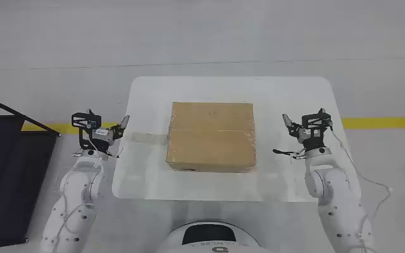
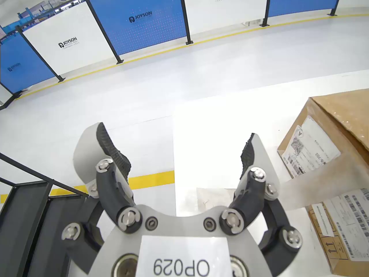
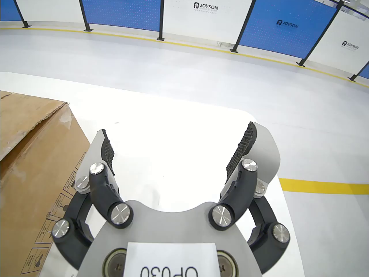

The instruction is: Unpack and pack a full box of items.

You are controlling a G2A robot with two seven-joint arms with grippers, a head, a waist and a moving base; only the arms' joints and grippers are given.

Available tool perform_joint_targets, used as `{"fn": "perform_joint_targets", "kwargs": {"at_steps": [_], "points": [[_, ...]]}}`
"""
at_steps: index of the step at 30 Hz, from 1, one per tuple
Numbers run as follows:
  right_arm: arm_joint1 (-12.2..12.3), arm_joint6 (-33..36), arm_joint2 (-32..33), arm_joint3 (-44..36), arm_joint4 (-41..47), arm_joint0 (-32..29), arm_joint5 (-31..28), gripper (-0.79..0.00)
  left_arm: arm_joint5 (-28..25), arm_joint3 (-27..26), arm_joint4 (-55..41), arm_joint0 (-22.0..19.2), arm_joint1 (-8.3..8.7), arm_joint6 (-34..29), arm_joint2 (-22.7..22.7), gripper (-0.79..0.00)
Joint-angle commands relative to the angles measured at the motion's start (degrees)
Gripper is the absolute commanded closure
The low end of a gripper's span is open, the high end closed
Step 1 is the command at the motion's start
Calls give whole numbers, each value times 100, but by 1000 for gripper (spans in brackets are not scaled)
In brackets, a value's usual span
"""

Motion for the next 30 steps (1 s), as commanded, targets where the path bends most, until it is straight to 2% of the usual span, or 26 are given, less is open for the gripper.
{"fn": "perform_joint_targets", "kwargs": {"at_steps": [1, 9, 18, 23, 30], "points": [[0, 0, 0, 0, 0, 0, 0, -784, 0, 0, 0, 0, 0, 0, 0, -784], [-2, 41, -32, 23, -36, 18, -68, -785, 0, 0, 0, 0, 0, 0, 0, -785], [-9, 413, -397, 210, -380, 274, -616, -785, 0, 0, 0, 0, 0, 0, 0, -785], [27, 388, -497, 270, -290, 363, -1635, -785, 0, 0, 0, 0, 0, 0, 0, -785], [118, 213, -167, 402, 399, 371, -3133, -785, 0, 0, 0, 0, 0, 0, 0, -785]]}}
